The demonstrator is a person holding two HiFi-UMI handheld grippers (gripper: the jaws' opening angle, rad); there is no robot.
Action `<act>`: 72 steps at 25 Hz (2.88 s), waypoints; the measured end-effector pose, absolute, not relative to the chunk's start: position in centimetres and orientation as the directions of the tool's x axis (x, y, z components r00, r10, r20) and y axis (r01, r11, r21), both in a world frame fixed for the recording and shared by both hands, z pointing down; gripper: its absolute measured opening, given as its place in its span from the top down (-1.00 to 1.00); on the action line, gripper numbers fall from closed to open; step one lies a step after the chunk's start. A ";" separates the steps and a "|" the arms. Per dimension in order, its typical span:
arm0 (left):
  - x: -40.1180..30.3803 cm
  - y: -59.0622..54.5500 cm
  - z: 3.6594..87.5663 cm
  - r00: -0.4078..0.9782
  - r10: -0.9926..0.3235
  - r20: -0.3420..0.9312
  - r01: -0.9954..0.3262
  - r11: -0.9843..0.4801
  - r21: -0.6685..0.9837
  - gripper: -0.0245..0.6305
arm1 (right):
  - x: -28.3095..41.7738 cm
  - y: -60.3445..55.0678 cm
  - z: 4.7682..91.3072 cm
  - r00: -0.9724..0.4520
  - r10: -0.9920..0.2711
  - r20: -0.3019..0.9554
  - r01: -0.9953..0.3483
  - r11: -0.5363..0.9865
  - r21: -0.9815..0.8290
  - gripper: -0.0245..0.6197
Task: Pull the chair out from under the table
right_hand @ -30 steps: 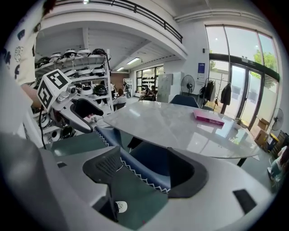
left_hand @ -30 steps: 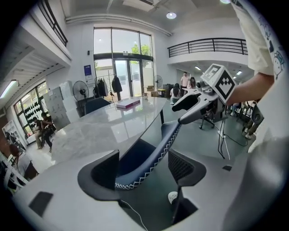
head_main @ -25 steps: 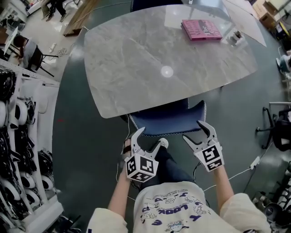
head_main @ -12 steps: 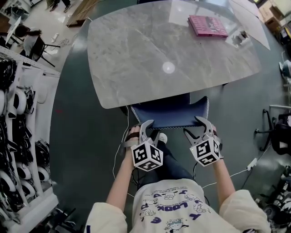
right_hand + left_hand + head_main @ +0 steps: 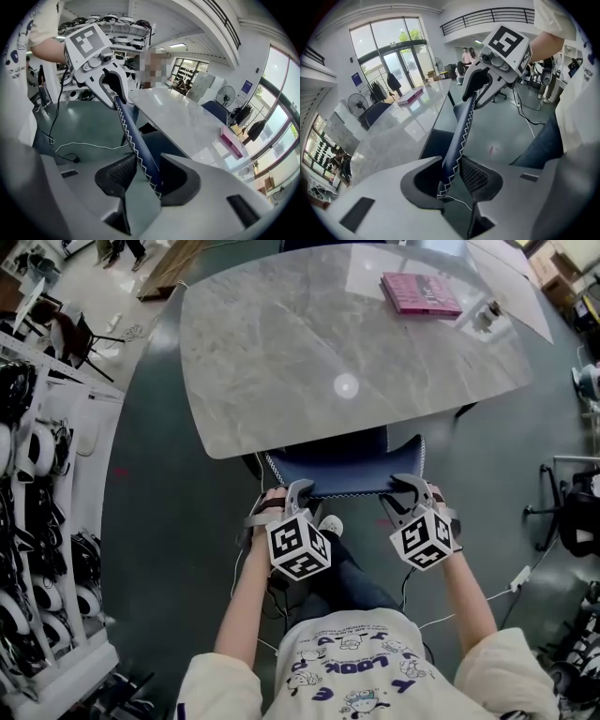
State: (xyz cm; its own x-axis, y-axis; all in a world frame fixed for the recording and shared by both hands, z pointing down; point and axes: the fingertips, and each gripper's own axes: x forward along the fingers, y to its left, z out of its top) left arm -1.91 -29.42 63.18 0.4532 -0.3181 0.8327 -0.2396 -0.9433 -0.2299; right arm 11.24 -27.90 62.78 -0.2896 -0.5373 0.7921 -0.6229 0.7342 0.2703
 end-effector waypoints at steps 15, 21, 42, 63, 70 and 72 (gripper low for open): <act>-1.9 -24.3 63.0 0.421 -0.281 0.862 -0.224 -0.954 -0.201 0.56 | 11.2 -23.2 62.5 -0.340 -0.460 0.820 -0.556 0.802 0.219 0.47; -2.3 -21.4 63.2 0.407 -0.288 0.867 -0.248 -0.948 -0.199 0.56 | 10.9 -20.6 62.7 -0.347 -0.447 0.825 -0.543 0.812 0.211 0.48; -2.6 -10.7 63.5 0.374 -0.307 0.875 -0.306 -0.932 -0.195 0.55 | 10.6 -10.5 63.1 -0.371 -0.405 0.836 -0.505 0.843 0.184 0.48; -2.9 -4.4 63.0 0.366 -0.304 0.879 -0.294 -0.935 -0.201 0.56 | 10.3 -4.2 62.9 -0.354 -0.386 0.852 -0.505 0.845 0.173 0.48; -2.3 -3.2 62.9 0.360 -0.295 0.885 -0.273 -0.940 -0.203 0.58 | 10.8 -3.3 62.9 -0.352 -0.382 0.854 -0.499 0.849 0.175 0.48; -2.3 -2.7 62.9 0.357 -0.294 0.887 -0.271 -0.941 -0.203 0.59 | 10.8 -3.0 62.9 -0.355 -0.382 0.853 -0.495 0.851 0.175 0.48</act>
State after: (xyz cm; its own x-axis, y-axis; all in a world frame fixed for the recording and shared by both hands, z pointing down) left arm -2.29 -2.74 62.90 0.3567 -0.2944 0.8866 -0.2709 -0.9408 -0.2034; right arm 10.83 -3.02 62.93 -0.3547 -0.3819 0.8534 -0.4952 0.8510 0.1750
